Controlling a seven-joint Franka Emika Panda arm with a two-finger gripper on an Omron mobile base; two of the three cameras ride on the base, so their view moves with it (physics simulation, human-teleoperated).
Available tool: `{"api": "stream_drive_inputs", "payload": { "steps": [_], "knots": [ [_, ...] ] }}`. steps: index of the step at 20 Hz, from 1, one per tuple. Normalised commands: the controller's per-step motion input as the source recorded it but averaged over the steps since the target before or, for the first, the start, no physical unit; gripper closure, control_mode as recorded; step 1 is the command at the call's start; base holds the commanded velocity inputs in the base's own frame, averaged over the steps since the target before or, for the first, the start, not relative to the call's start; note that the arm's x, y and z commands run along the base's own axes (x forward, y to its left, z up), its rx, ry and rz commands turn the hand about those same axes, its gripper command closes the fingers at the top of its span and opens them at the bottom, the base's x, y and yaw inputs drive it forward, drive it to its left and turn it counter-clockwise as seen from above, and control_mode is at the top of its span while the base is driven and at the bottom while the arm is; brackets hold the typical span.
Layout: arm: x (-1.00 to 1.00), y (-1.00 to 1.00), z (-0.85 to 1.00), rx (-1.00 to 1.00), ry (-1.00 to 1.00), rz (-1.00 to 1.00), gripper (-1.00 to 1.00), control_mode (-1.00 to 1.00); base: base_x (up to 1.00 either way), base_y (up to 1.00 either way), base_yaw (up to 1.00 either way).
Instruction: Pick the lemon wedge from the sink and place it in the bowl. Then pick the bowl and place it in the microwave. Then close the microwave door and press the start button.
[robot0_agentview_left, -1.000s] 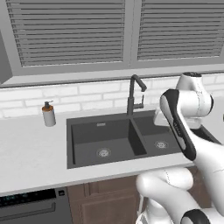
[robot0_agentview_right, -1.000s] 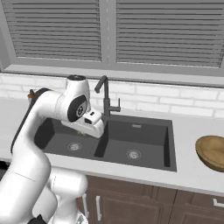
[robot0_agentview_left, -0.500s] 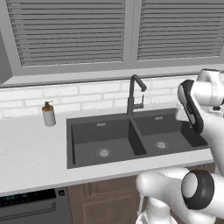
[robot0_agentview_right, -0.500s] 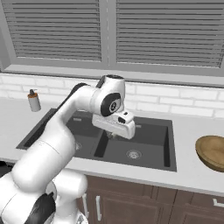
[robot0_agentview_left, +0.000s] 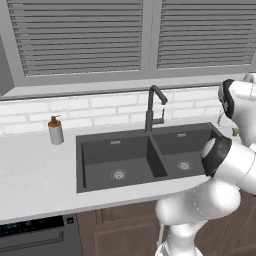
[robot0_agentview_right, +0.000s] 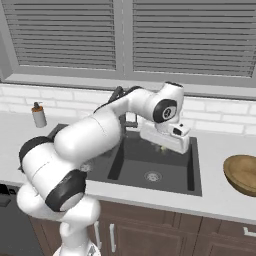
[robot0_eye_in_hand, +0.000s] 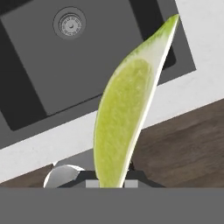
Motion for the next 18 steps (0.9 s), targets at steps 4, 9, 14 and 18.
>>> {"api": "stream_drive_inputs", "payload": {
  "steps": [4, 9, 14, 18],
  "knots": [
    [0.58, -0.95, 0.00, 0.12, 0.07, 0.00, 1.00, -1.00, 0.00, 0.00, 0.00],
    [0.50, -0.84, 0.00, 0.11, 0.10, 0.00, 1.00, -1.00, 0.00, 0.00, 0.00],
    [0.30, -0.78, 0.00, 0.10, 0.10, 0.00, 1.00, -1.00, 0.00, 0.00, 0.00],
    [0.03, -0.57, 0.00, 0.03, 0.00, -0.11, 1.00, -1.00, 0.00, 0.00, 0.00]
  ]
}}
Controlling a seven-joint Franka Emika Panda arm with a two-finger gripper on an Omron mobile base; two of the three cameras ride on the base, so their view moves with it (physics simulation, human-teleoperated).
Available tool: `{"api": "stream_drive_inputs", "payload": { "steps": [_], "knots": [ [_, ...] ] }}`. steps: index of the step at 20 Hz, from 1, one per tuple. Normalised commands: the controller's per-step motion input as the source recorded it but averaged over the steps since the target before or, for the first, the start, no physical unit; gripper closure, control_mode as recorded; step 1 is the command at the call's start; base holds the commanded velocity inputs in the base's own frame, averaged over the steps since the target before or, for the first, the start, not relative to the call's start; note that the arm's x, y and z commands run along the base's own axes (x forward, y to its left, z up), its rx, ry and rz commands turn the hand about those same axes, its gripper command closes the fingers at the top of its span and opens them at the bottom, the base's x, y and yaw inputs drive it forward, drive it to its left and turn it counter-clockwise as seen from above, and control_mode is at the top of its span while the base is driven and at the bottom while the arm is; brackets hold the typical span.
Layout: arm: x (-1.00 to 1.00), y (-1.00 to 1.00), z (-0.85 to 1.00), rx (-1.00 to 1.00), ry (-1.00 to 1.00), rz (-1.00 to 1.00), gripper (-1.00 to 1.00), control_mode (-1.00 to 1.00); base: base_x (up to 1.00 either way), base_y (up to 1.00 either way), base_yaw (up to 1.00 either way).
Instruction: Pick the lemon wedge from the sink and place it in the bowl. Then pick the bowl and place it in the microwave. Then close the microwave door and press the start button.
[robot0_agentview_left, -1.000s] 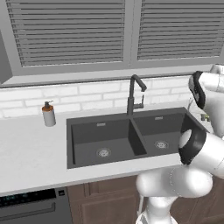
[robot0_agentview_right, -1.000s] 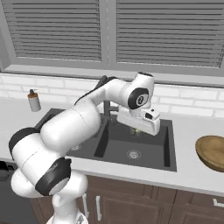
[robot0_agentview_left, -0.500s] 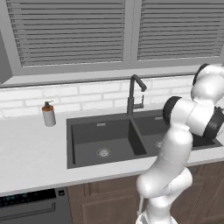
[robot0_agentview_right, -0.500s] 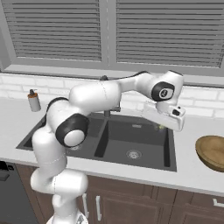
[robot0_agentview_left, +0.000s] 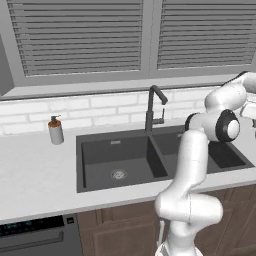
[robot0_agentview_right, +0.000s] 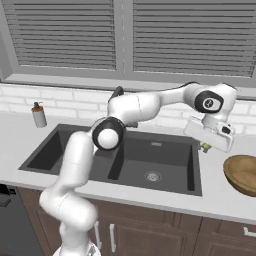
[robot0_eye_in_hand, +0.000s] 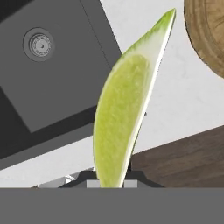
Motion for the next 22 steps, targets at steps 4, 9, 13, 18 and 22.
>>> {"api": "stream_drive_inputs", "payload": {
  "steps": [4, 9, 13, 18, 22],
  "knots": [
    [0.00, -0.12, -0.04, 0.00, 0.00, -0.20, 1.00, -1.00, 0.00, 0.00, 0.00],
    [-0.11, 0.23, -0.40, -0.21, -0.11, -0.25, 1.00, -1.00, 0.00, 0.00, 0.00],
    [-0.13, 0.87, -0.64, -0.52, -0.31, -0.33, 1.00, -1.00, 0.00, 0.00, 0.00],
    [0.05, 0.49, -0.30, -0.52, -0.16, -0.33, 1.00, -1.00, 0.00, 0.00, 0.00],
    [-0.01, 0.73, -0.83, -0.62, -0.12, -0.29, 1.00, -1.00, 0.00, 0.00, 0.00]
  ]
}}
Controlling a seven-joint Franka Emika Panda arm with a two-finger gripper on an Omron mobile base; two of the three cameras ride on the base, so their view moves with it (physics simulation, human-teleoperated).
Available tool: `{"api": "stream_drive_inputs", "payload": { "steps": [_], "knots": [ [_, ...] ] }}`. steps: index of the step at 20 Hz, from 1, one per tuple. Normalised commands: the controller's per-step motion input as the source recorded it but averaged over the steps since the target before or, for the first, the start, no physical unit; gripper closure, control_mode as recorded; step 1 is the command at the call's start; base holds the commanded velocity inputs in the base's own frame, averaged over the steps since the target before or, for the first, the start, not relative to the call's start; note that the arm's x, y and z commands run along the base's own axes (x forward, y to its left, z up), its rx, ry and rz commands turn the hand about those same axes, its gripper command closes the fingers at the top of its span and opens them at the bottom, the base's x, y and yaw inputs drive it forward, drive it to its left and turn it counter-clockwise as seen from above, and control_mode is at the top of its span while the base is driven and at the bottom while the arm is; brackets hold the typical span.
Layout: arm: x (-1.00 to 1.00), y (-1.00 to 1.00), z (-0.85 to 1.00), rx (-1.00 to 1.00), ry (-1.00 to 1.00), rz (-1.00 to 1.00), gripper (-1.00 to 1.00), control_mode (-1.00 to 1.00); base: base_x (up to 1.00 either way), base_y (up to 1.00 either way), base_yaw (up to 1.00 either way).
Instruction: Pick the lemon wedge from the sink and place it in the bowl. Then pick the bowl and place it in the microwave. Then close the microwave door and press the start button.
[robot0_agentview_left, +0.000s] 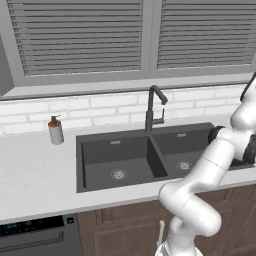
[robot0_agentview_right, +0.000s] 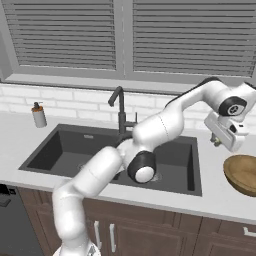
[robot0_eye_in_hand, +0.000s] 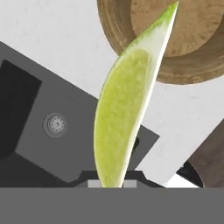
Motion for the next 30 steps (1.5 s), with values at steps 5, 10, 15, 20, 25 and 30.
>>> {"api": "stream_drive_inputs", "payload": {
  "steps": [5, 10, 15, 20, 25, 30],
  "knots": [
    [-0.01, -0.23, -0.65, -0.49, -0.07, -0.15, 1.00, -1.00, 0.00, 0.00, 0.00],
    [0.00, -0.70, 0.00, -0.13, 0.14, -0.10, 1.00, -1.00, 0.00, 0.00, 0.00],
    [0.00, -0.17, -0.07, 0.00, 0.24, -0.10, 1.00, -1.00, 0.00, 0.00, 0.00],
    [0.00, -0.42, -0.06, 0.03, 0.13, -0.05, 1.00, -1.00, 0.00, 0.00, 0.00],
    [0.00, -0.70, -0.11, 0.14, 0.06, 0.00, 1.00, -1.00, 0.00, 0.00, 0.00],
    [0.00, -0.23, -0.34, 0.15, 0.00, 0.00, 1.00, -1.00, 0.00, 0.00, 0.00]
  ]
}}
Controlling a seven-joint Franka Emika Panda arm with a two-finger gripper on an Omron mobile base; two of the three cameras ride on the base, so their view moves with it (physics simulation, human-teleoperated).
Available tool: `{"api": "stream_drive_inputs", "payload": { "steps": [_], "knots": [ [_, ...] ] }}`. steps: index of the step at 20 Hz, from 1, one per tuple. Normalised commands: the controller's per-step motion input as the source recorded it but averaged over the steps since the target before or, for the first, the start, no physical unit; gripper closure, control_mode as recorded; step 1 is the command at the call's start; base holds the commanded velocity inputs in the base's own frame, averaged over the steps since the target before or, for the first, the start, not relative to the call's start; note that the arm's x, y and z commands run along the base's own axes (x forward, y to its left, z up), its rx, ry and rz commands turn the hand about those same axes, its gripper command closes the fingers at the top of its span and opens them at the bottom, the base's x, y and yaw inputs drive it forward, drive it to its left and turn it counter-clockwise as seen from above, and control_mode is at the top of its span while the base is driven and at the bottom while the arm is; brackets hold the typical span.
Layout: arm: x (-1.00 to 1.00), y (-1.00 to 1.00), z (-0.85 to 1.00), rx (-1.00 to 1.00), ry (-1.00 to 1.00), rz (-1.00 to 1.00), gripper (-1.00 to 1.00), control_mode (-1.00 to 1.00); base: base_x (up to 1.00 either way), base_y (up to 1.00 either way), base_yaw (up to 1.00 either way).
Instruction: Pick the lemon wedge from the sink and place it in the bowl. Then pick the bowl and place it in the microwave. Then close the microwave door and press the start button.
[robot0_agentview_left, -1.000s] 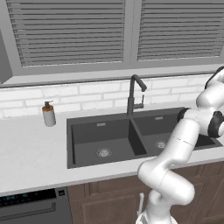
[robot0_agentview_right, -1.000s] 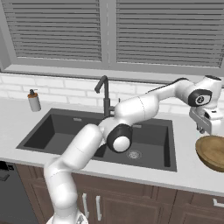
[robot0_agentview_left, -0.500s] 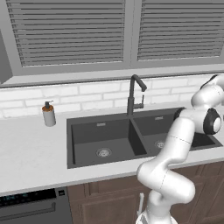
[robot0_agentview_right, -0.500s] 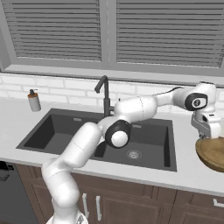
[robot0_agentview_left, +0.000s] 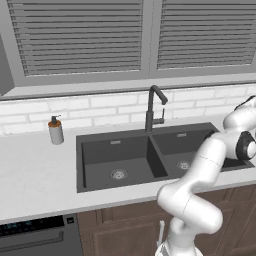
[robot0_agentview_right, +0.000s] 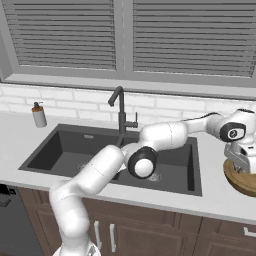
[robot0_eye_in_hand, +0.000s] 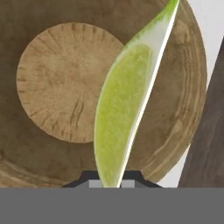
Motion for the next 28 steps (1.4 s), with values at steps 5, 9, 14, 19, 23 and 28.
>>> {"api": "stream_drive_inputs", "payload": {
  "steps": [5, 9, 14, 19, 23, 28],
  "knots": [
    [0.11, -0.19, -0.23, 0.10, -0.05, 0.00, 1.00, -1.00, 0.00, 0.00, 0.00],
    [0.25, -0.14, -0.24, 0.04, -0.05, 0.00, 1.00, -1.00, 0.00, 0.00, 0.00],
    [0.27, -0.03, -0.36, 0.01, -0.04, 0.00, 1.00, -1.00, 0.00, 0.00, 0.00],
    [0.18, -0.09, -0.19, 0.00, -0.02, 0.01, 1.00, -1.00, 0.00, 0.00, 0.00],
    [-0.04, 0.10, -0.19, 0.00, 0.00, 0.00, -1.00, -1.00, 0.00, 0.00, 0.00],
    [-0.34, 0.20, -0.02, 0.00, -0.05, -0.01, -1.00, -1.00, 0.00, 0.00, 0.00]
  ]
}}
